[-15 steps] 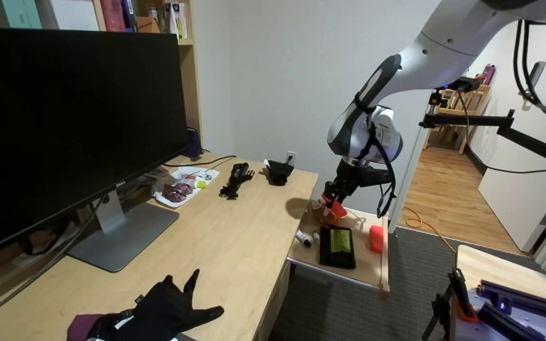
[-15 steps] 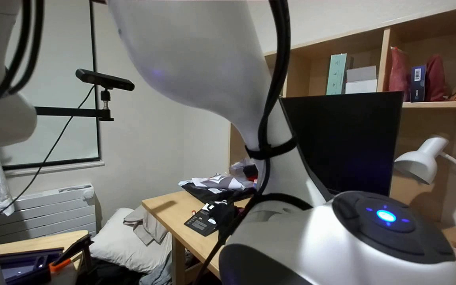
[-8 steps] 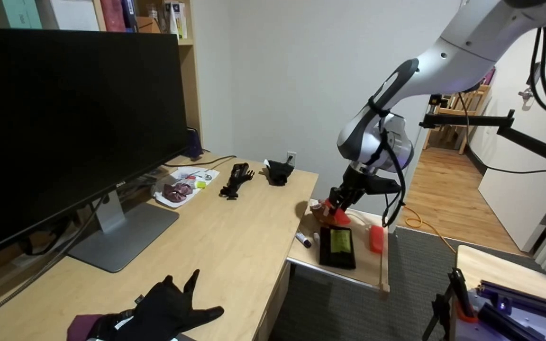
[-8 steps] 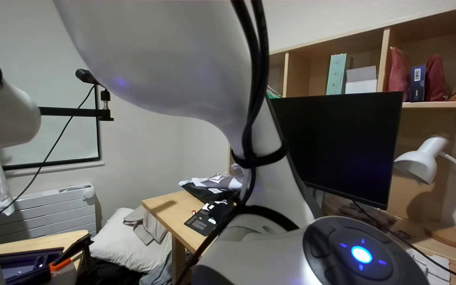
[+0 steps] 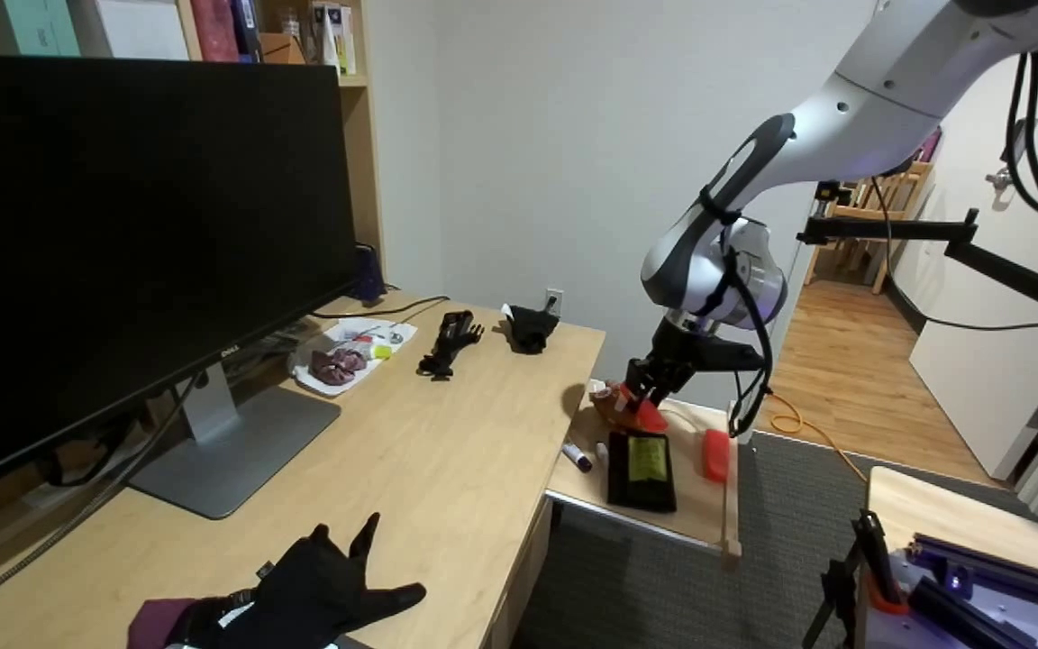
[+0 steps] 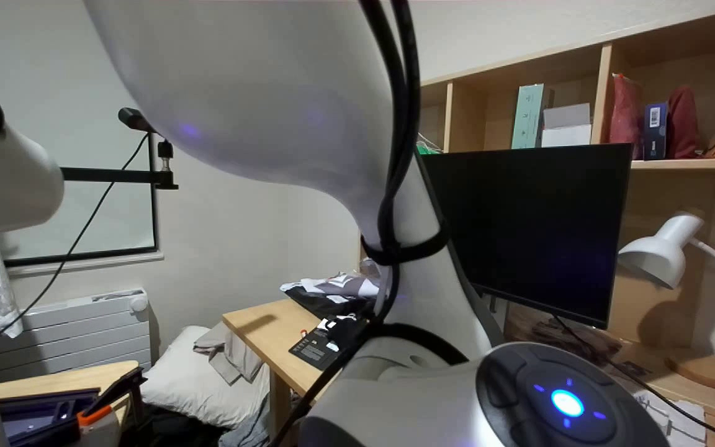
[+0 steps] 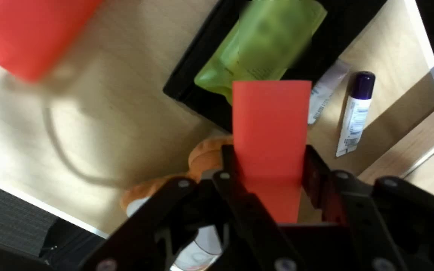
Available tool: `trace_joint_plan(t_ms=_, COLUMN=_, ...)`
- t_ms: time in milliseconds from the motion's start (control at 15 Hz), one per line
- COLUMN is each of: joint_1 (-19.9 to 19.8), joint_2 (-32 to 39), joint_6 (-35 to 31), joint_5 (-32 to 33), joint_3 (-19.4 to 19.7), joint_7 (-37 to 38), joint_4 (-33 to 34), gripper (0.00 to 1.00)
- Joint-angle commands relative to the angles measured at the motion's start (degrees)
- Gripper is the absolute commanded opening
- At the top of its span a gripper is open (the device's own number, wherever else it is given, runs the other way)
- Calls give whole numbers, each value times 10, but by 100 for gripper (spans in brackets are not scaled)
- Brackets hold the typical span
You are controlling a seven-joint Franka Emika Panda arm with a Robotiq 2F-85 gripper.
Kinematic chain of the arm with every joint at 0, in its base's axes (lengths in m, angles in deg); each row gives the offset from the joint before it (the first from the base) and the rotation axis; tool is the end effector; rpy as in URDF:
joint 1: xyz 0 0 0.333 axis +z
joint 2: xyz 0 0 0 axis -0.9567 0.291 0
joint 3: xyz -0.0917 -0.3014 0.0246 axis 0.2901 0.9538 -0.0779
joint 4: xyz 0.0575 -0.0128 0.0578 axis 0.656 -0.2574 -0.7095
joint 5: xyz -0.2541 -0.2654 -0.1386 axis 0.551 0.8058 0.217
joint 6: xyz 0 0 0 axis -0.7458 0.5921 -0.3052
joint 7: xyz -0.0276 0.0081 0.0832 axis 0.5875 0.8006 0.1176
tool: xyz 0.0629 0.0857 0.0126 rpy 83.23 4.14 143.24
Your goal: Move the black gloves to the left then put the orange object in the drawer
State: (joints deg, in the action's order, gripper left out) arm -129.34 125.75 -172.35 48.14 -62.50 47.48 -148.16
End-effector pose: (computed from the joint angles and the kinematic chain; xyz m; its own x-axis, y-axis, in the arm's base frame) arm 0.4209 -0.3506 0.0834 0.8455 -0.5197 0.1228 -0.4838 -0.8428 -0.2356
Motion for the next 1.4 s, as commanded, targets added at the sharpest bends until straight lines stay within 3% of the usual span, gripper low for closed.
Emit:
trace_joint_plan(t_ms=0, joint_1=42, joint_2=-26, joint_6=21, joint_5=11, joint_3=45, joint_7=84, joint_4=-11, gripper=19)
trace_joint_plan(t_ms=133, joint_1=54, joint_2=-26, joint_6=5, joint_5=3, joint_3=58, joint_7=109, joint_4=-14, gripper=19)
trace_joint_plan(t_ms=600, joint_1=219, joint_2=-9, joint_6=49, joint_5=56, joint_3=242, joint_7=241, joint_4=1, gripper=19)
trace_joint_plan(t_ms=800, joint_1=255, joint_2=7, joint_6=84, joint_5=56, joint_3=277, joint_7=265, joint_4=6, gripper=19)
trace_joint_plan(t_ms=933, joint_1=242, joint_2=18, joint_6=105, joint_5=24, joint_3=255, joint_7=264, joint_4=17, gripper=19)
trace_joint_plan(t_ms=1333, joint_1=135, joint_2=41, joint_6=104, joint_5=-126, joint_3=136, joint_7=226, joint_4=57, gripper=19)
